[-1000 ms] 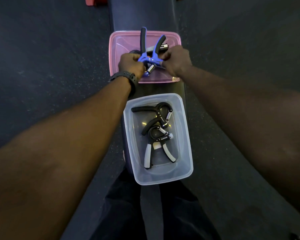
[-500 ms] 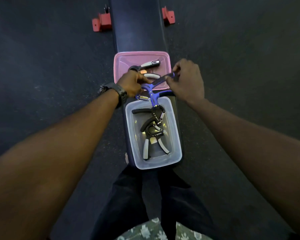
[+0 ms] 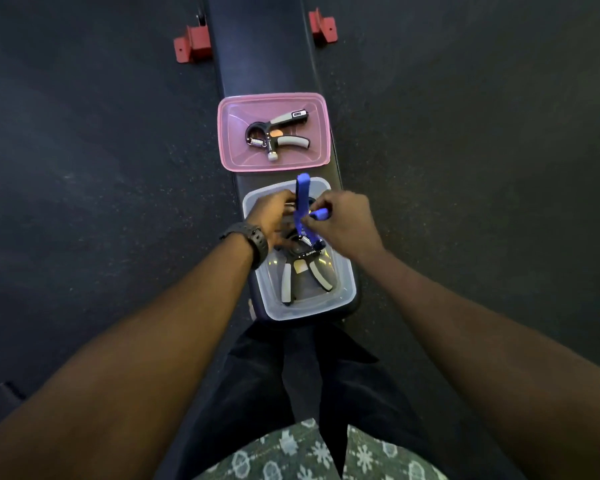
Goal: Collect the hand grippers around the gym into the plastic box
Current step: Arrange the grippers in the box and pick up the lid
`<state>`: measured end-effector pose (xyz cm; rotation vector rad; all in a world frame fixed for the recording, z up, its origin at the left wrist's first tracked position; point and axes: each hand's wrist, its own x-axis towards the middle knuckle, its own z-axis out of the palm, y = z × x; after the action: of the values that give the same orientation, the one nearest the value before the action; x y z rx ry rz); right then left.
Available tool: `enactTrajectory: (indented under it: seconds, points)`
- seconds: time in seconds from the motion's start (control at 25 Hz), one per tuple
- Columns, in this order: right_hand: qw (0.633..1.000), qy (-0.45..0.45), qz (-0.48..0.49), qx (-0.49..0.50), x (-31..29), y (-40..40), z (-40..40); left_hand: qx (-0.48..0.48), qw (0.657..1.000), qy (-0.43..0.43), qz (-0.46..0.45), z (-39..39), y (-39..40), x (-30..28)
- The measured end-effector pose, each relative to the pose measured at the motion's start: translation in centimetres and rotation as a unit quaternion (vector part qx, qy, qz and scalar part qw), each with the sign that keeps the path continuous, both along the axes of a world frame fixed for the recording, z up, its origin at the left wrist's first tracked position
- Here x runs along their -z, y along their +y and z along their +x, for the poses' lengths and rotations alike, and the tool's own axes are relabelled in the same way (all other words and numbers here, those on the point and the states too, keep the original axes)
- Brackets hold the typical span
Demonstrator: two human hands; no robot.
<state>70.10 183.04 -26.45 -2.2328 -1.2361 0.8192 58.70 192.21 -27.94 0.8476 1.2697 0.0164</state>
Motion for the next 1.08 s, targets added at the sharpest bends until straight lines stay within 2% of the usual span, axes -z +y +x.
enactTrajectory:
  seconds: [0.04, 0.12, 0.2, 0.28, 0.36, 0.44, 0.52, 0.56, 0.72, 0.88, 1.0, 1.08]
  points:
    - [0.999, -0.033, 0.002, -0.032, -0.2, 0.3, -1.0, -0.045, 0.997, -0.026, -0.062, -0.2, -0.2, -0.3]
    - [0.995, -0.042, 0.017, -0.091, -0.2, 0.7, -2.9, -0.093, 0.985, -0.076, -0.121, -1.0, -0.1, -0.1]
    - [0.994, 0.026, 0.024, -0.102, -0.1, 0.4, -3.6, -0.107, 0.98, -0.096, -0.136, -1.6, -0.2, 0.5]
    - [0.996, 0.087, 0.001, 0.027, 0.5, -0.1, -2.8, -0.138, 0.978, -0.088, -0.128, -1.9, -0.5, 1.4]
    - [0.98, 0.06, -0.087, 0.167, 2.3, -1.0, -1.8, -0.177, 0.974, -0.072, -0.124, -2.1, -1.1, 2.4]
    - [0.962, 0.076, -0.187, 0.186, 4.1, -1.9, -1.7, -0.208, 0.969, -0.062, -0.115, -2.2, -1.6, 3.6]
    - [0.946, 0.19, -0.184, 0.187, 5.2, -2.2, -2.1, -0.233, 0.965, -0.057, -0.109, -2.3, -2.0, 4.7]
    - [0.948, 0.213, -0.161, 0.175, 5.8, -2.2, -2.2, -0.24, 0.963, -0.055, -0.107, -2.2, -2.0, 5.2]
    - [0.983, 0.073, -0.146, 0.082, 8.1, -1.1, -2.1, -0.236, 0.967, -0.038, -0.09, -1.5, -1.3, 6.8]
    - [0.978, 0.011, -0.166, 0.127, 10.4, 0.9, -2.8, -0.193, 0.98, 0.043, -0.028, -0.7, -1.2, 8.9]
    - [0.972, -0.018, -0.187, 0.144, 11.4, 1.8, -3.1, -0.161, 0.978, 0.116, 0.065, -0.4, -1.2, 10.4]
    - [0.969, -0.035, -0.198, 0.142, 11.6, 1.8, -3.3, -0.138, 0.977, 0.143, 0.076, -0.4, -1.3, 10.7]
